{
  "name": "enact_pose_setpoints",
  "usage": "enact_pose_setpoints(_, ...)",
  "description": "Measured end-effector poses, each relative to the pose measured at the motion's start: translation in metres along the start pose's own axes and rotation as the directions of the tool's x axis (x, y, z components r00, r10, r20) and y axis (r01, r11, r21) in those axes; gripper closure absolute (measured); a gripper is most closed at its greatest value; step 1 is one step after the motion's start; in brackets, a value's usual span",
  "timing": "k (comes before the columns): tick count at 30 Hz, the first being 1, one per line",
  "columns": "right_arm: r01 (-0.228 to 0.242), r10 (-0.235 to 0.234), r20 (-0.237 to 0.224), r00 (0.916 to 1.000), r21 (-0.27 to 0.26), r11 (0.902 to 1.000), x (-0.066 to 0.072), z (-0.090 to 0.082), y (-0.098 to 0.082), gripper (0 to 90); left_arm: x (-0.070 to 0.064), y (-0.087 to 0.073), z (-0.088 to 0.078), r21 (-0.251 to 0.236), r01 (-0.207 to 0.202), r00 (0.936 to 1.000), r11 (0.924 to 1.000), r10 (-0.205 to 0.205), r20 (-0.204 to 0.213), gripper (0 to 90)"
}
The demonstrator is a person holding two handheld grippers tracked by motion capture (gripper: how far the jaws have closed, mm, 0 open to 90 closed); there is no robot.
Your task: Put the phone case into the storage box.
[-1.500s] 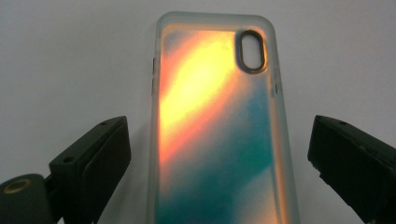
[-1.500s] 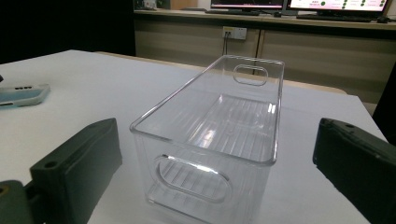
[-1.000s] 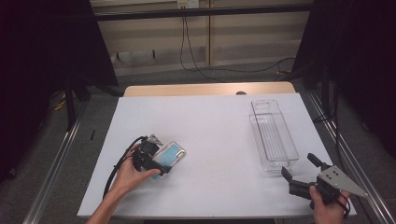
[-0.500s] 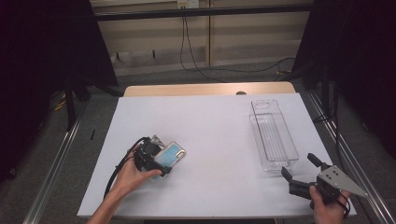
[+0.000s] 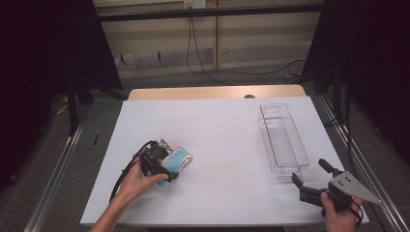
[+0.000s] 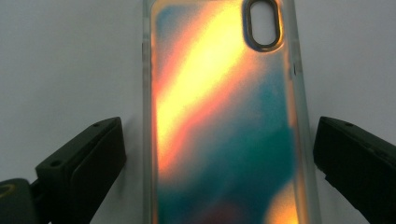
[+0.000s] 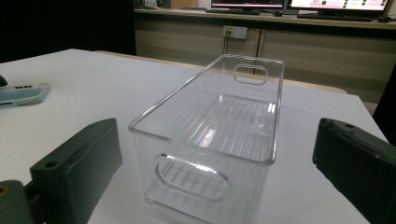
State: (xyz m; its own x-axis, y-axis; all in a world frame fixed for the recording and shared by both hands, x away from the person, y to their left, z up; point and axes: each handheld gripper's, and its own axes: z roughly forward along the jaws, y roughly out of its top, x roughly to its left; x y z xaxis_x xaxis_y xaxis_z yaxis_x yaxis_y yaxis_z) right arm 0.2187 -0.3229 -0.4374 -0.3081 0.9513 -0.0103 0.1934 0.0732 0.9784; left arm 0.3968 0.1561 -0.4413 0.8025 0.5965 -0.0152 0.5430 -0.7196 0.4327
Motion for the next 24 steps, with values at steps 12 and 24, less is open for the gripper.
enact_pose_setpoints(12, 0.003, -0.003, -0.001, 1.0000, 0.004, 1.0000, 0.0001, 0.0003, -0.0001, 0.3, 0.0008, 0.0031, 0.0008, 0.026, 0.002, 0.9999, 0.9997, -0.003, 0.010, 2.1)
enact_pose_setpoints(24, 0.003, -0.003, 0.002, 1.0000, 0.001, 1.0000, -0.0007, -0.0009, 0.0000, 0.3, 0.0013, -0.0007, 0.0008, -0.006, -0.014, 0.9997, 0.9999, 0.014, 0.019, 1.9)
